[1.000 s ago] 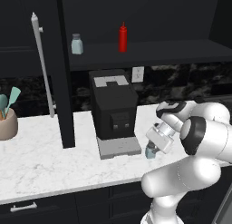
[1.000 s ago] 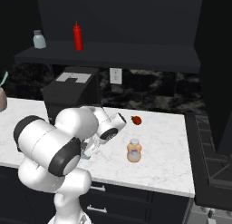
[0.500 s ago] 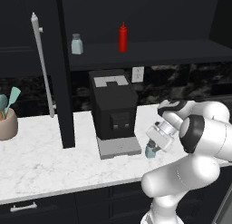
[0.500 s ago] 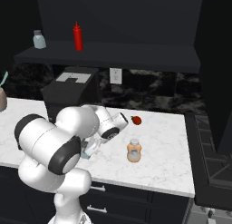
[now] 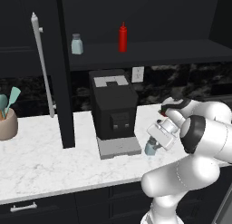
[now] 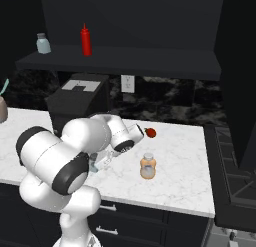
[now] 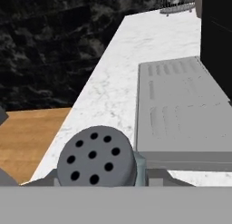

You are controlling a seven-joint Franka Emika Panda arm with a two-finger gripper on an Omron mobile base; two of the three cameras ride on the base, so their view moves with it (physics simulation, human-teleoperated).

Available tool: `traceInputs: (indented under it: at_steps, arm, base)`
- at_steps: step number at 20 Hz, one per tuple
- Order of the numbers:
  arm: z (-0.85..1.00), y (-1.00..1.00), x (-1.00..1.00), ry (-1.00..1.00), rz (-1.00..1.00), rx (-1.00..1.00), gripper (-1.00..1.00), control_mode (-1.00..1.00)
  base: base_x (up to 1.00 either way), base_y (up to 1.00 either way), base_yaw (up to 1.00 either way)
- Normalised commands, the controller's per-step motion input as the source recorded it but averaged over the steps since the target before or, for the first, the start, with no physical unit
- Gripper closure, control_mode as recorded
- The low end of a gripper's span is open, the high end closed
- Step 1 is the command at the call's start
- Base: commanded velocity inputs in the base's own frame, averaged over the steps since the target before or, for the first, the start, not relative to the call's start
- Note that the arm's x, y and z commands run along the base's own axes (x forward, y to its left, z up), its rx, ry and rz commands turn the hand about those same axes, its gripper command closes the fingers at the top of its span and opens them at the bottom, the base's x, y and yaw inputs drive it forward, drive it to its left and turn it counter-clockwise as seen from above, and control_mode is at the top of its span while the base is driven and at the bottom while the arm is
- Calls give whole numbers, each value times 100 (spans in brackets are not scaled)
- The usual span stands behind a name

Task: Put the shaker and condiment bottle from the counter next to their counterparts in the cabinet.

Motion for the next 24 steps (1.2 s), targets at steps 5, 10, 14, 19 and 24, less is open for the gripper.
traceInputs:
  at_steps: [5,10,14,19,24]
  arm:
    - [18,0,-1,-3,0,5,100,-100]
    - [5,0,0,0,0,1,100,-100]
    - [0,0,0,0,0,0,100,-100]
    - [11,0,0,0,-1,0,100,-100]
    - [33,0,0,0,-3,0,100,-100]
  base:
    - [0,0,0]
    - [0,0,0]
    - [0,0,0]
    - [0,0,0]
    - [0,0,0]
